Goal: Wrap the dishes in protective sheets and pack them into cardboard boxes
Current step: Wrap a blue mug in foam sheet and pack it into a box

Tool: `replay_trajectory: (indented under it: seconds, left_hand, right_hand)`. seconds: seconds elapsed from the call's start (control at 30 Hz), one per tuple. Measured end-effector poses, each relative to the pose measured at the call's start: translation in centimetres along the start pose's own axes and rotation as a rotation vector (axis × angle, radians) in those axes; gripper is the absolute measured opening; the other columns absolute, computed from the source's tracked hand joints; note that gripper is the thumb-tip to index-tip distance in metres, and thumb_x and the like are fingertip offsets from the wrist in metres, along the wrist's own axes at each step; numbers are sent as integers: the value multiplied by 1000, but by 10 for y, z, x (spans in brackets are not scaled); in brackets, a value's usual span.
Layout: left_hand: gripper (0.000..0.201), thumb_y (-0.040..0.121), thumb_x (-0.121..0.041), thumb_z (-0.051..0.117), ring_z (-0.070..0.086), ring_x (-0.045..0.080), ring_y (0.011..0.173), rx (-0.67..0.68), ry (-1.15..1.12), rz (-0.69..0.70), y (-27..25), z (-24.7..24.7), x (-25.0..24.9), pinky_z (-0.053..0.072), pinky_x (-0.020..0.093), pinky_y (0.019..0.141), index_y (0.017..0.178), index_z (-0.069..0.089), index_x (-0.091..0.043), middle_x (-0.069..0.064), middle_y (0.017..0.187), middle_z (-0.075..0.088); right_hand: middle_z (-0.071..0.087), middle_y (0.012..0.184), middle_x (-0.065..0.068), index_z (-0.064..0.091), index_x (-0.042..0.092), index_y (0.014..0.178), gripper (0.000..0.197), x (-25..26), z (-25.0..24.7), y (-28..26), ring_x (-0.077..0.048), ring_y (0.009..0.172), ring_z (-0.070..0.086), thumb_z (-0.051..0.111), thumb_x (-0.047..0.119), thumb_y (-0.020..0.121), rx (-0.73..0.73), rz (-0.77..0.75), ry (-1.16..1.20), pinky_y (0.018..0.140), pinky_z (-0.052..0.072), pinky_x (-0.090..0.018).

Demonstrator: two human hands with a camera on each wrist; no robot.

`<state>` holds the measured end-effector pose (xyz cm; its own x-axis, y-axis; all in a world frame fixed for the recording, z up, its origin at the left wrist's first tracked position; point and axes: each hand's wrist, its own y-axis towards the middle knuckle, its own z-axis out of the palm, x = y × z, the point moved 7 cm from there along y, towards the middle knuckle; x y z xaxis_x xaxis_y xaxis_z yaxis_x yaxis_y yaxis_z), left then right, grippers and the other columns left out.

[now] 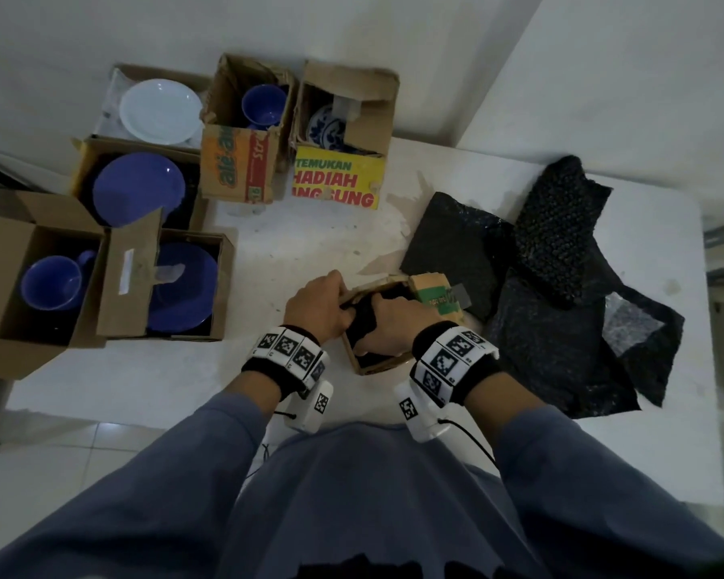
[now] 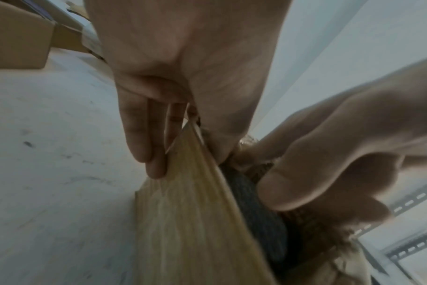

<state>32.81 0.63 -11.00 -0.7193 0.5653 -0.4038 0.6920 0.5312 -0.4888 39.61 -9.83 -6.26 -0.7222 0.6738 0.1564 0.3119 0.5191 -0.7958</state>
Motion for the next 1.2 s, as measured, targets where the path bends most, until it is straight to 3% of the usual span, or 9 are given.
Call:
replay_trajectory:
  seconds: [0.1,0.23,0.43,0.53,0.67,0.93,1.0,1.1,1.2]
  left_hand:
    - [22,88,-37,65,51,25,79,-17,27,-9,0,-5,-1,38,32,65,96,50,-23,-1,91,57]
    - [21,84,-27,66,49,25,73,-58,76,-28,2,-2,-5,35,31,62,91,47,-21,2,92,60]
    - [28,83,-30,67,52,25,78,-20,42,7,2,1,-4,34,32,63,93,44,-20,0,91,54]
    - [27,86,-41,64,53,22,77,20,29,6,2,-3,-5,37,32,63,94,47,-21,-3,87,56]
    - [27,90,-42,57,54,26,72,-59,73,54,2,-5,-10,36,32,60,89,42,-21,-2,81,54]
    - [29,91,-43,59,56,28,77,-159,116,82,-2,-1,-9,32,34,61,92,41,-21,-1,90,56]
    - [29,91,-42,60,60,31,83,-147,153,87,0,-2,-12,33,34,62,94,43,-19,2,94,60]
    - [27,91,-38,60,63,33,87,-124,205,76,2,-4,-16,35,34,64,100,47,-16,5,98,63]
    - [26,92,-36,57,63,34,86,-108,227,78,2,-2,-19,36,35,65,102,47,-15,7,100,63]
  right_hand:
    - [63,115,-6,49,16,128,59,2,2,3,-24,93,59,61,54,85,39,-14,99,79,49,-33]
    - [65,104,-4,60,16,109,48,-9,-6,2,-23,89,62,63,57,84,-6,4,124,79,53,-35]
    - [72,75,-1,47,21,128,69,-25,10,9,-16,71,69,70,57,75,92,59,192,75,56,-32]
    - [70,79,-3,46,17,124,66,-22,13,14,-17,71,69,72,54,76,95,78,255,64,53,-28]
    - [71,72,-4,57,13,109,52,-19,11,18,-19,76,67,71,52,78,104,74,360,63,47,-28]
    - [70,73,-5,54,13,119,57,-33,10,17,-18,72,65,70,50,79,72,115,437,59,44,-28]
    - [67,68,-3,57,12,110,52,-31,13,19,-17,62,61,71,51,79,78,131,452,53,41,-26]
    - [57,52,-1,61,11,79,41,-26,11,20,-17,45,49,68,51,81,103,140,467,46,35,-23]
    - [59,52,-1,60,10,79,40,-25,8,19,-17,46,50,67,50,82,91,142,493,46,36,-24]
